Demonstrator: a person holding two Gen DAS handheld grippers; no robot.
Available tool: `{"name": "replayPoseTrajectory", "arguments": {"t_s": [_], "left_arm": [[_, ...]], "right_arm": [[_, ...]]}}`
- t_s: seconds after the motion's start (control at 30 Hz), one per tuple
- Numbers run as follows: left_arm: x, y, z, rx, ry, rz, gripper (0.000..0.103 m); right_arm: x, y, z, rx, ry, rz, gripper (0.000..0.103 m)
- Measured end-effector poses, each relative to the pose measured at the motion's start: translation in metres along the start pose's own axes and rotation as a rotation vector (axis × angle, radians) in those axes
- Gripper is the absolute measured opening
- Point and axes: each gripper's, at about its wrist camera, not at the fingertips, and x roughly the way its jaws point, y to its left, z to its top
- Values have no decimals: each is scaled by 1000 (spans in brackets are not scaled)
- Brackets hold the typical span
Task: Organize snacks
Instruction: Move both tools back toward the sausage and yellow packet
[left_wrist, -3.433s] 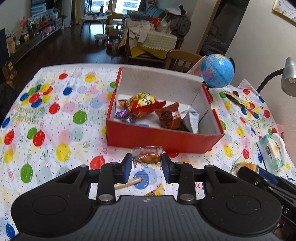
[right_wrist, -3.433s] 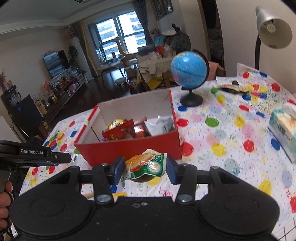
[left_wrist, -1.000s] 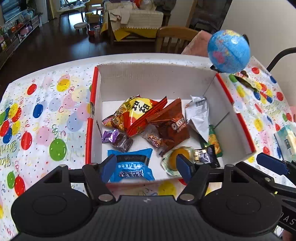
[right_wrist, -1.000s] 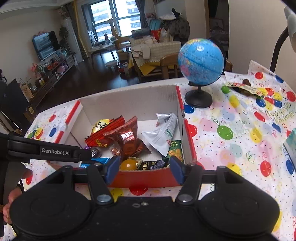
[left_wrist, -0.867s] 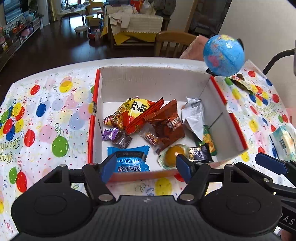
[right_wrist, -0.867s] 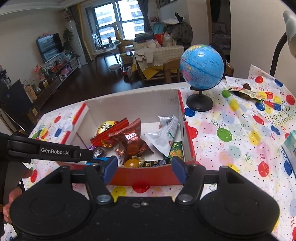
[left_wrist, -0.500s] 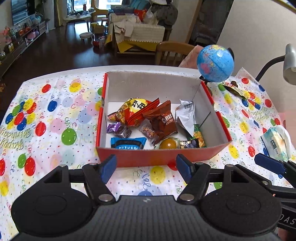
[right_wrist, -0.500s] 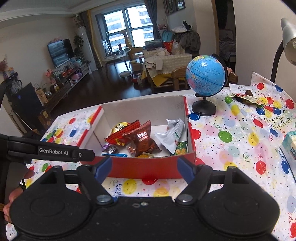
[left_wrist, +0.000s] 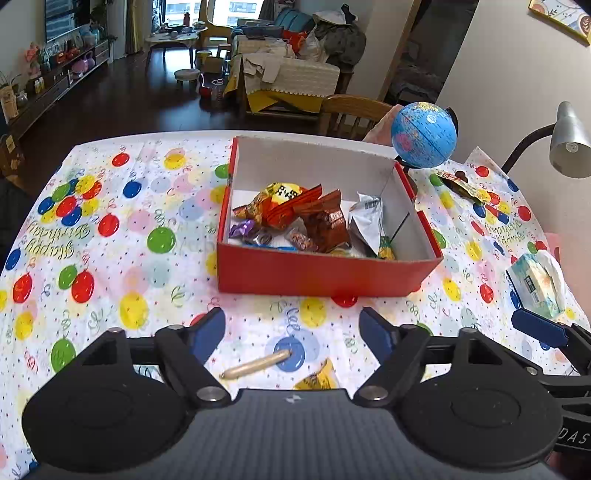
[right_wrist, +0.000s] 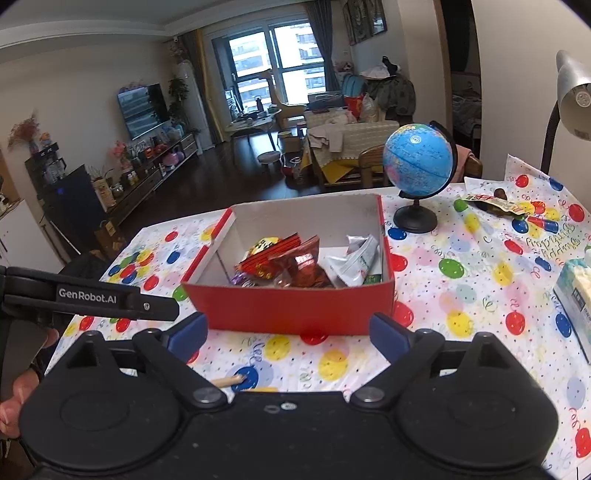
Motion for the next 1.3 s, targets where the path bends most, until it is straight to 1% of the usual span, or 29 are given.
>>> {"name": "replayPoseTrajectory", "arguments": {"t_s": [0.07, 0.23, 0.43, 0.53, 0.6, 0.67, 0.8, 0.9, 1.07, 1.13, 1.2, 1.3], "left_arm": [[-2, 3, -5, -2, 3, 0, 84], [-1, 11, -17, -15, 16, 5, 84], [11, 23, -29, -7, 54, 11, 86], [20, 30, -34, 7, 79, 24, 86], [26, 34, -36, 18, 90, 27, 86], [31, 38, -38, 29, 99, 19, 86], [43, 41, -43, 81, 115, 26, 86], [54, 46, -45, 92, 144, 12, 86], [74, 56, -47, 112, 180, -8, 86], [83, 58, -47, 120, 197, -17, 86], [93, 59, -48, 133, 219, -21, 86], [105, 60, -49, 156, 240, -42, 86]], "right_arm": [[-2, 2, -5, -6, -5, -2, 102], [-3, 9, -18, -28, -5, -6, 103], [2, 19, -36, -50, -17, -23, 103], [9, 26, -46, -58, 14, -19, 103], [16, 30, -50, -51, 63, -3, 100], [23, 35, -54, -73, 97, -4, 98], [34, 41, -61, -42, 129, -36, 96], [46, 44, -64, -20, 167, -33, 91], [62, 49, -71, -7, 202, -55, 89], [68, 50, -73, 0, 216, -60, 86], [75, 52, -74, 7, 235, -62, 81], [86, 52, -76, 15, 257, -80, 80]]}}
